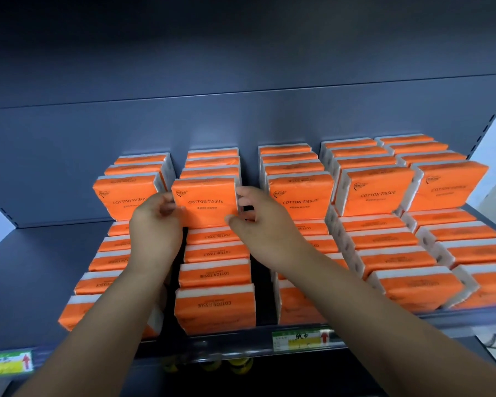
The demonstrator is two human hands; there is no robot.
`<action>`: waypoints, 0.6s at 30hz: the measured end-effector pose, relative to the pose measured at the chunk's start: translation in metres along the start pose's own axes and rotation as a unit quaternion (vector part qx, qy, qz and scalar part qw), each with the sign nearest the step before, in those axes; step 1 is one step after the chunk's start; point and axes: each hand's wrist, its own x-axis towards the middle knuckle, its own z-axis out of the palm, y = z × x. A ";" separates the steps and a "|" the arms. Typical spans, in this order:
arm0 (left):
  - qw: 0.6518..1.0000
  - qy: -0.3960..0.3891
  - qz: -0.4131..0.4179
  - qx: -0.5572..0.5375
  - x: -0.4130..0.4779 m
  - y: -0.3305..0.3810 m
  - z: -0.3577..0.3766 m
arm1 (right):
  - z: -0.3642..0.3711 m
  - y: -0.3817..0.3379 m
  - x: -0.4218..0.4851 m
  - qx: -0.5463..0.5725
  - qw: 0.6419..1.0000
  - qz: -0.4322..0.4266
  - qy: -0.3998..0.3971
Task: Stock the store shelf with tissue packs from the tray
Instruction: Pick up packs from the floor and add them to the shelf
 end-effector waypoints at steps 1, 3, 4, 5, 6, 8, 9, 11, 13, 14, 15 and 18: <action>1.000 0.002 -0.006 -0.007 0.000 0.001 -0.001 | 0.000 0.000 -0.001 -0.007 1.000 -0.006 0.008; 0.999 0.002 -0.015 -0.032 0.000 0.001 0.000 | 0.001 0.001 0.000 -0.020 0.999 -0.016 0.036; 0.999 0.001 -0.017 -0.042 -0.002 0.002 0.000 | 0.002 0.003 0.002 -0.028 0.998 -0.022 0.057; 0.999 0.001 -0.018 -0.048 -0.003 0.003 0.000 | 0.004 0.005 0.003 -0.038 0.995 -0.033 0.080; 0.998 0.000 -0.020 -0.058 -0.005 0.003 0.000 | 0.005 0.007 0.004 -0.051 0.992 -0.049 0.107; 0.996 -0.004 -0.034 -0.081 -0.005 0.003 0.001 | 0.008 0.011 0.005 -0.081 0.980 -0.098 0.154; 0.995 -0.006 -0.042 -0.095 -0.005 0.002 0.000 | 0.008 0.011 0.005 -0.096 0.973 -0.122 0.169; 0.987 -0.003 -0.064 -0.148 -0.007 0.006 -0.001 | 0.010 0.009 0.004 -0.120 0.962 -0.157 0.187; 0.976 0.003 -0.093 -0.196 -0.009 0.012 -0.002 | 0.010 0.005 0.003 -0.139 0.953 -0.181 0.201; 0.973 0.007 -0.103 -0.208 -0.009 0.015 -0.002 | 0.011 0.004 0.003 -0.146 0.950 -0.186 0.203; 0.971 0.010 -0.109 -0.214 -0.010 0.018 -0.003 | 0.012 0.003 0.004 -0.151 0.952 -0.180 0.196; 0.974 -0.022 -0.108 -0.198 -0.009 0.019 -0.004 | 0.016 0.001 0.006 -0.123 0.975 -0.122 0.140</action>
